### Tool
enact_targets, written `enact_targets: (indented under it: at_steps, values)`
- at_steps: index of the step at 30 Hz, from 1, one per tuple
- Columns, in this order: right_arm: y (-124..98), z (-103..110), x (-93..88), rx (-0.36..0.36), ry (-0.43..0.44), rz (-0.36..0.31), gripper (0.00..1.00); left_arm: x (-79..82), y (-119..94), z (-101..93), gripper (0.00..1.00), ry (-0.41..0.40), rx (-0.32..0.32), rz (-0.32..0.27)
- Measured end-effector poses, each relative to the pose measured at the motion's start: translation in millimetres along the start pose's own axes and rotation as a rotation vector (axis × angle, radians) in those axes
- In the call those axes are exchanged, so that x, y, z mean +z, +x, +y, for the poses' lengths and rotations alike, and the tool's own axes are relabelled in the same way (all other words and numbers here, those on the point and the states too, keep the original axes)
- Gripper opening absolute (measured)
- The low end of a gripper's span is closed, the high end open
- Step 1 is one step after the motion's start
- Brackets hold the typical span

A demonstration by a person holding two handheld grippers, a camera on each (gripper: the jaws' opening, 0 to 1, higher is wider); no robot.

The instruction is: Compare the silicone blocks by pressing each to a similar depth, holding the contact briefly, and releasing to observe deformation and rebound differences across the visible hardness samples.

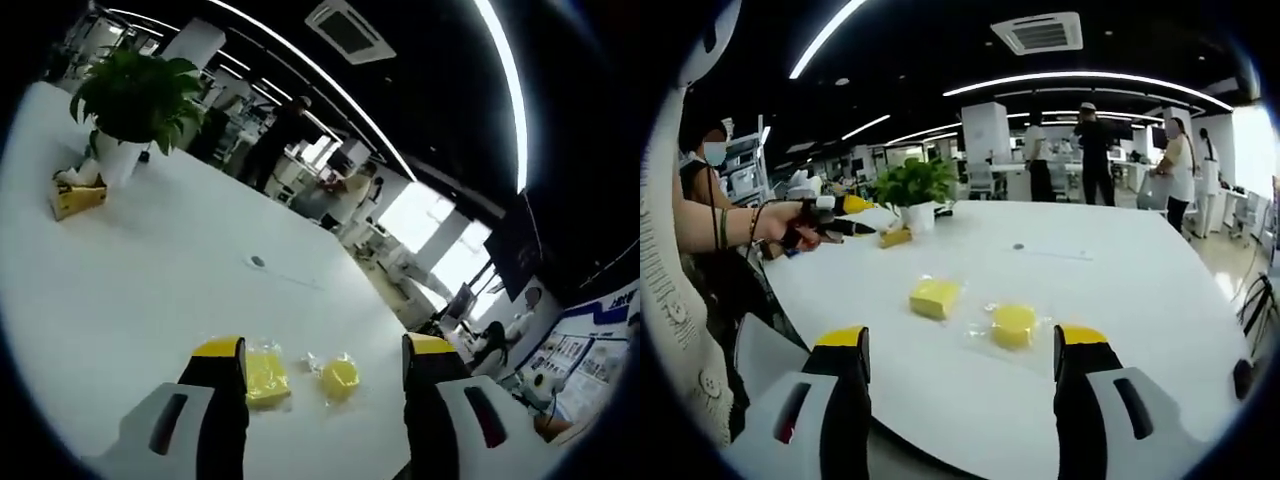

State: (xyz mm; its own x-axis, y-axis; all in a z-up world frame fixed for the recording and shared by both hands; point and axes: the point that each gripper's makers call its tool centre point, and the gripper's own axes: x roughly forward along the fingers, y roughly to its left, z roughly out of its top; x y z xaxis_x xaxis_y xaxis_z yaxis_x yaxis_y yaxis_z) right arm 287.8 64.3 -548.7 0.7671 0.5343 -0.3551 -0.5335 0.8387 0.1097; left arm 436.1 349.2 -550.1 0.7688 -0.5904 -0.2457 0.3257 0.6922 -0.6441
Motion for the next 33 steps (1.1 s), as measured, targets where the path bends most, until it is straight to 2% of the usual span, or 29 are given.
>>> enact_targets:
  at_steps: [6, 10, 17, 24, 33]
  values:
    - [9, -12, 5.4, -0.027, 0.002, 0.014, 0.70, -13.9, 29, 30.0, 0.64, -0.004, 0.024, 0.048]
    - [14, -18, 3.4, -0.041, -0.001, 0.037, 0.70, -26.0, 43, 46.7, 0.64, -0.043, 0.039, 0.086]
    - [26, -21, -9.3, -0.040, 0.011, 0.098, 0.70, -42.9, 67, 78.9, 0.66, -0.101, 0.065, 0.098]
    - [34, -25, -19.0, -0.046, 0.019, 0.149, 0.70, -62.0, 87, 99.2, 0.62, -0.190, 0.071, 0.085]
    - [45, -26, -25.5, -0.033, 0.017, 0.198, 0.70, -68.7, 111, 118.4, 0.59, -0.232, 0.061, 0.057]
